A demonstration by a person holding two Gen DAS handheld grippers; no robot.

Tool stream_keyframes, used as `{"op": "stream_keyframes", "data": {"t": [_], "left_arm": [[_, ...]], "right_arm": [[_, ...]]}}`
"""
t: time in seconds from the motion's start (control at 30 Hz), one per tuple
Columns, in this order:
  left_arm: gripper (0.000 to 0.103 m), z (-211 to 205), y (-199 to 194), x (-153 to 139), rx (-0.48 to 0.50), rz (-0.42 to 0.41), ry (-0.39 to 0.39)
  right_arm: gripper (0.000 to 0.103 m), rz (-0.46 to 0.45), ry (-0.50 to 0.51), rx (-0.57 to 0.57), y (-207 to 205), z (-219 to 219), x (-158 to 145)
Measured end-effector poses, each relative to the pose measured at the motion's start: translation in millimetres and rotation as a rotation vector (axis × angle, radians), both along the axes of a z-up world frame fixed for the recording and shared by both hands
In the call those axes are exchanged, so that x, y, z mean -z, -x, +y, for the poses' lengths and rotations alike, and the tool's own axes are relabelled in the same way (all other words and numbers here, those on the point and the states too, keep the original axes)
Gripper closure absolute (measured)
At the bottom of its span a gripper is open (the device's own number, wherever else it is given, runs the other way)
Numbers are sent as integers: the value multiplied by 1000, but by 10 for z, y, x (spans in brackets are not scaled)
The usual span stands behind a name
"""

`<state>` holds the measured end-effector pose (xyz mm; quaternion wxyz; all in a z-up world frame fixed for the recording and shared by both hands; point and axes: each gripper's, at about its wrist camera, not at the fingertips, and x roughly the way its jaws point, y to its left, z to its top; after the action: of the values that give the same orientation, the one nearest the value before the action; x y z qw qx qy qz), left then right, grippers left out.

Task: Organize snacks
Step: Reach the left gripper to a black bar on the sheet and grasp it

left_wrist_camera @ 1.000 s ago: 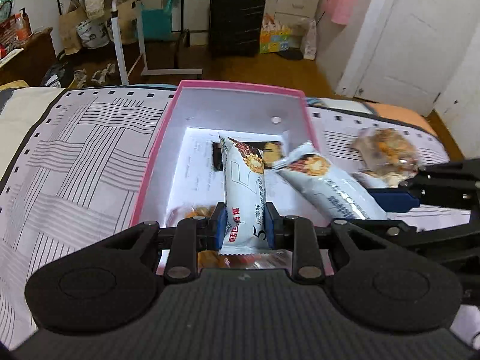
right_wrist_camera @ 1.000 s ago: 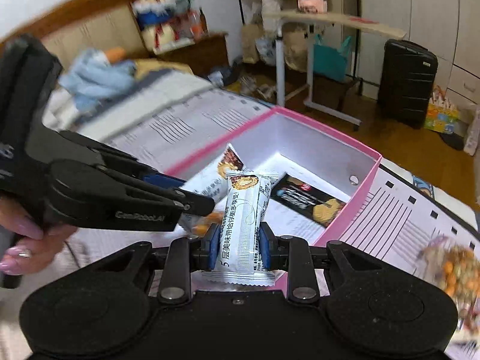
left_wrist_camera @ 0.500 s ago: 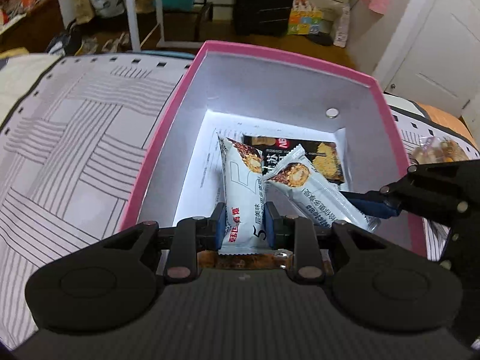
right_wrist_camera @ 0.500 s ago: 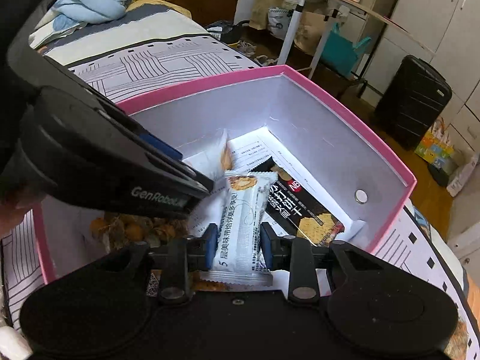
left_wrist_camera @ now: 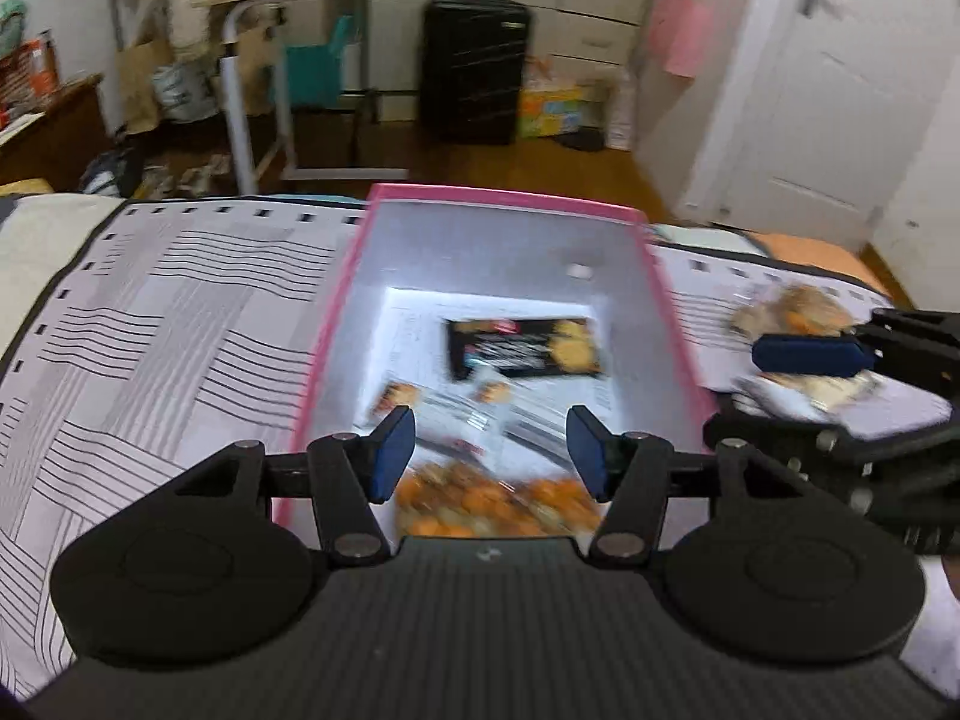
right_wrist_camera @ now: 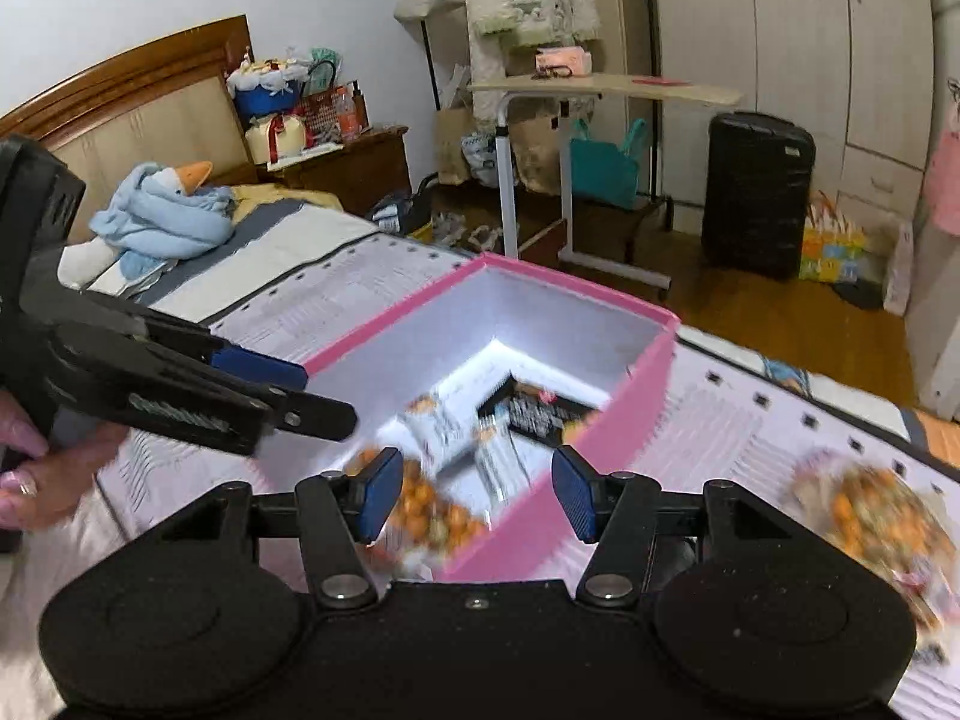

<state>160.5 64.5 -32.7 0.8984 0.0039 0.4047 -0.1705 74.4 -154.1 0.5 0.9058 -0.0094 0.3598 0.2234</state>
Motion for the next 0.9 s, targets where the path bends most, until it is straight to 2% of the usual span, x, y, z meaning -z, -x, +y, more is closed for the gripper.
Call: {"op": "stream_keyframes", "data": {"t": [0.2, 0.4, 0.6, 0.73, 0.9], "left_arm": [[49, -285, 375, -319, 116, 59, 15], [48, -776, 682, -361, 242, 93, 26], [52, -1387, 763, -20, 351, 201, 62], [52, -1742, 742, 273, 363, 259, 95], [57, -2024, 746, 736, 328, 352, 119]], "right_arm": [[43, 56, 25, 49, 336, -531, -177], [43, 107, 42, 136, 570, -1123, 72], [47, 134, 30, 163, 779, -1552, 505], [47, 154, 25, 161, 817, -1721, 790], [47, 163, 48, 138, 832, -1866, 1112]]}}
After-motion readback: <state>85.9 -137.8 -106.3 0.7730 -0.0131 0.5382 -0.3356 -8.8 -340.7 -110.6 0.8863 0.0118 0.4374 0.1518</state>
